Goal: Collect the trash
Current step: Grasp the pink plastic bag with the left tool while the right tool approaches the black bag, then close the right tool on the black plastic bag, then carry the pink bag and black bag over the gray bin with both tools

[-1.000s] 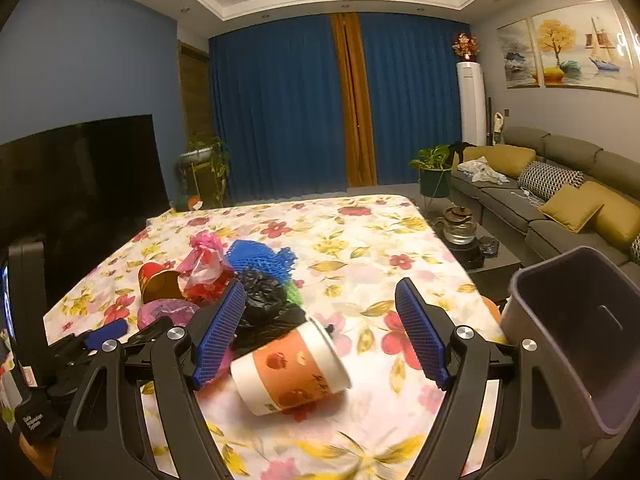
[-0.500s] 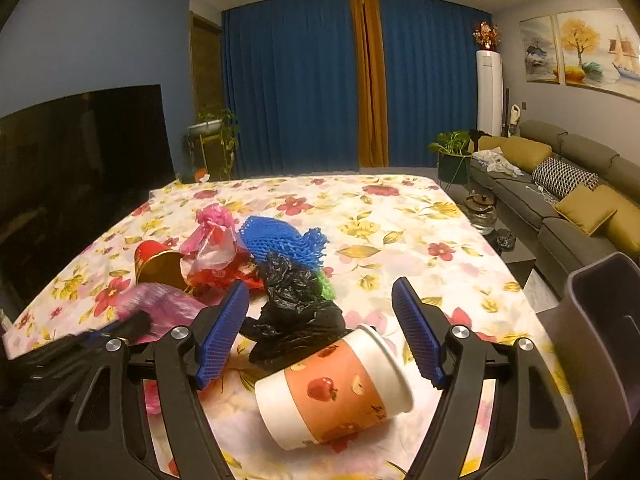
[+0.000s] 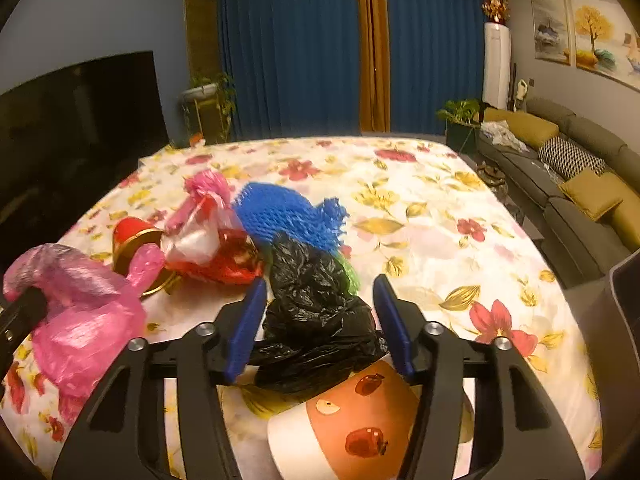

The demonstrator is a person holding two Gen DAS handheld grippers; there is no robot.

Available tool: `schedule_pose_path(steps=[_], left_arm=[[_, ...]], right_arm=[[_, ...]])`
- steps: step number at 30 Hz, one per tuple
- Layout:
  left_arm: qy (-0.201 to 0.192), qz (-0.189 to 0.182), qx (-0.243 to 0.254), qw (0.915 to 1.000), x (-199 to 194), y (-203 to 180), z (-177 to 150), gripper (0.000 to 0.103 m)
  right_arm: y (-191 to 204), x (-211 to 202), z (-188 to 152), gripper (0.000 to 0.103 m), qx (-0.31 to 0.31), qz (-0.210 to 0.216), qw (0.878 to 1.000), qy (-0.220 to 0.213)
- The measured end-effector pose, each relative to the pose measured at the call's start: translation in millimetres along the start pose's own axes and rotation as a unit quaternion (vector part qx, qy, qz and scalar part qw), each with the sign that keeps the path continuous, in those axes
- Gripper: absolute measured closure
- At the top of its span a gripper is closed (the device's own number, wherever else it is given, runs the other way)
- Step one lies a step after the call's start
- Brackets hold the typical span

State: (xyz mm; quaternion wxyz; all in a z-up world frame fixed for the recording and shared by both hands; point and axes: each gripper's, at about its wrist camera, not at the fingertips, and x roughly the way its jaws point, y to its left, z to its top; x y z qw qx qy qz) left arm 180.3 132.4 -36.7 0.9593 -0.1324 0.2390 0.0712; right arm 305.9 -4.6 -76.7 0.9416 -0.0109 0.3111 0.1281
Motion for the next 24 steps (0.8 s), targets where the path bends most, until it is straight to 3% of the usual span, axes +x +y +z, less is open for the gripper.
schedule_pose_path(steps=[4,6,8,24], left_arm=[[0.002,-0.003,0.0,1.0,0.2,0.8,-0.7,0.095],[0.003,-0.005,0.001,1.0,0.2,0.5,-2.0,0.095],[0.005,-0.005,0.002,1.0,0.6,-0.4,-2.7,0.095],[-0.002,-0.003,0.009,1.0,-10.1,-7.4,-1.1,0.095]], right_arm=[[-0.1,7.3,-2.2,0.071,-0.008,-0.011,1.0,0.008],[-1.0,8.1,-2.3,0.088,-0.009,-0.007,1.0,0.01],[-2.3,6.3,-2.3,0.095,-0.006,-0.003,1.0,0.008],[-18.0,-48.4,20.0,0.097,0.02,0.023,0.997,-0.071]])
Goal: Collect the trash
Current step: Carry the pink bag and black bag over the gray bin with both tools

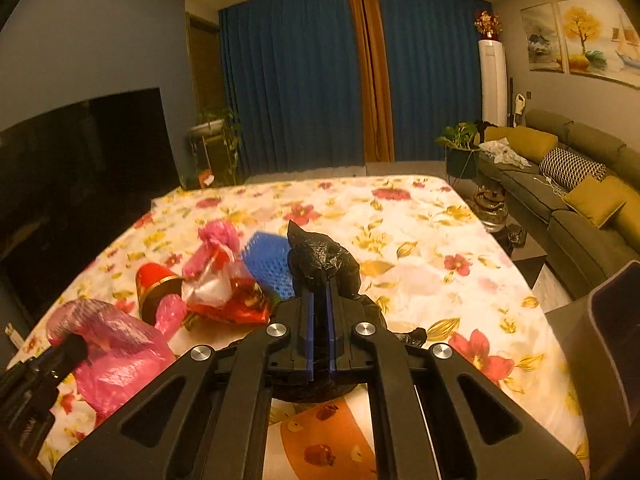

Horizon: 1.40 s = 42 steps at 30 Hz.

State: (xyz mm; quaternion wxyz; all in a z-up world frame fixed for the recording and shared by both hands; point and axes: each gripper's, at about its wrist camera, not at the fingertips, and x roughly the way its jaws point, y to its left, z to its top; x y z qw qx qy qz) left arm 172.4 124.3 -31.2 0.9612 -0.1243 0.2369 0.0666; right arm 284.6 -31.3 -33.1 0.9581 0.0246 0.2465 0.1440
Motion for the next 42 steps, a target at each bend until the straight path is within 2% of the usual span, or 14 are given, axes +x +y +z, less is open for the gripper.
schedule_pose_path(steps=[15,28,42], left_arm=[[-0.019,-0.004,0.013,0.9997,-24.1,-14.4,1.9,0.095],[-0.026,-0.014,0.029,0.9991,-42.2,-37.1,-4.5,0.095],[-0.028,-0.033,0.052,0.9977,-54.0,-67.8,-14.5,0.095]], right_arm=[[-17.9,-57.9,13.6,0.097,0.005,0.011,0.998,-0.056],[-37.3,-109.6,-2.3,0.097,0.001,-0.005,0.997,-0.078],[-60.7,-147.2,-19.4,0.097,0.005,-0.034,0.995,-0.091]])
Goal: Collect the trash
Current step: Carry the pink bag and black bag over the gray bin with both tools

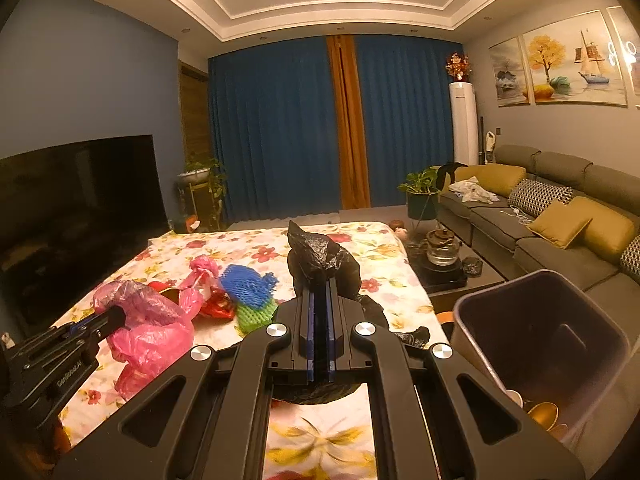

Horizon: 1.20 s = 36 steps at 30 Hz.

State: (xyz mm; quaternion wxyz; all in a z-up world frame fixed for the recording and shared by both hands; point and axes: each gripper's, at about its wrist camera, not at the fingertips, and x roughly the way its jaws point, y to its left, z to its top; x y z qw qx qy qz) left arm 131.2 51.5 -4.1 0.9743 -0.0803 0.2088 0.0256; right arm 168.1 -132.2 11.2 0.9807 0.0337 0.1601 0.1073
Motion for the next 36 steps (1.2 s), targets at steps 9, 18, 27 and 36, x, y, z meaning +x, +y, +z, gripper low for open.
schedule_pose_path(steps=[9,18,27,36], left_arm=[[-0.004,-0.016,0.017,0.9997,-4.8,-24.5,-0.9,0.095],[0.0,-0.037,0.037,0.9986,-1.0,-53.9,-5.0,0.095],[0.002,-0.065,0.06,0.9961,3.9,-89.8,-7.0,0.095],[0.004,-0.1,0.084,0.9914,10.3,-129.4,-12.1,0.095]], right_arm=[[-22.6,-17.2,-5.3,0.097,0.004,-0.019,1.0,-0.01],[-45.9,-30.0,-11.5,0.097,0.009,-0.038,0.999,-0.013],[-66.7,-35.6,-17.9,0.097,0.017,-0.066,0.998,-0.012],[-88.7,-43.2,-25.0,0.097,0.023,-0.1,0.995,-0.016]])
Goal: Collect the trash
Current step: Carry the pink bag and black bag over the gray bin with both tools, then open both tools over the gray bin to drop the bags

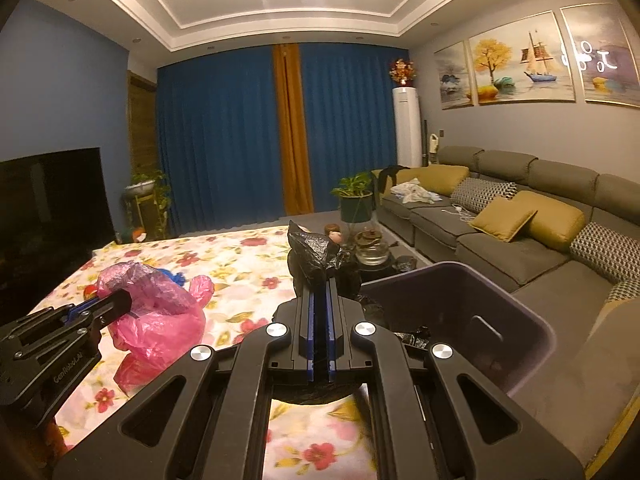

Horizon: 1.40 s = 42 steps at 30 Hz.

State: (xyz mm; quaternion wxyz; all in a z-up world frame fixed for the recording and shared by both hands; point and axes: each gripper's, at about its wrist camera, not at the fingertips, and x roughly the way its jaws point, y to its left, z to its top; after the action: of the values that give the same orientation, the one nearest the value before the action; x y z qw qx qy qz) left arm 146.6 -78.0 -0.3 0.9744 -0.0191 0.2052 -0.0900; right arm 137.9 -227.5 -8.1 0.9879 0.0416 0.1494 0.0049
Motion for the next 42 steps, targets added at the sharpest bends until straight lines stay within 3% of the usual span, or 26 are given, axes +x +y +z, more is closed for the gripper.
schedule_pose_path(steps=[26,42], left_arm=[[-0.003,-0.122,0.043,0.9916,54.8,-116.0,10.3,0.095],[0.017,-0.151,0.042,0.9875,87.5,-132.9,4.8,0.095]], right_arm=[[-88.1,1.2,-4.3,0.097,0.036,-0.096,0.994,-0.026],[-99.4,13.7,-6.0,0.097,0.048,-0.097,0.994,-0.017]])
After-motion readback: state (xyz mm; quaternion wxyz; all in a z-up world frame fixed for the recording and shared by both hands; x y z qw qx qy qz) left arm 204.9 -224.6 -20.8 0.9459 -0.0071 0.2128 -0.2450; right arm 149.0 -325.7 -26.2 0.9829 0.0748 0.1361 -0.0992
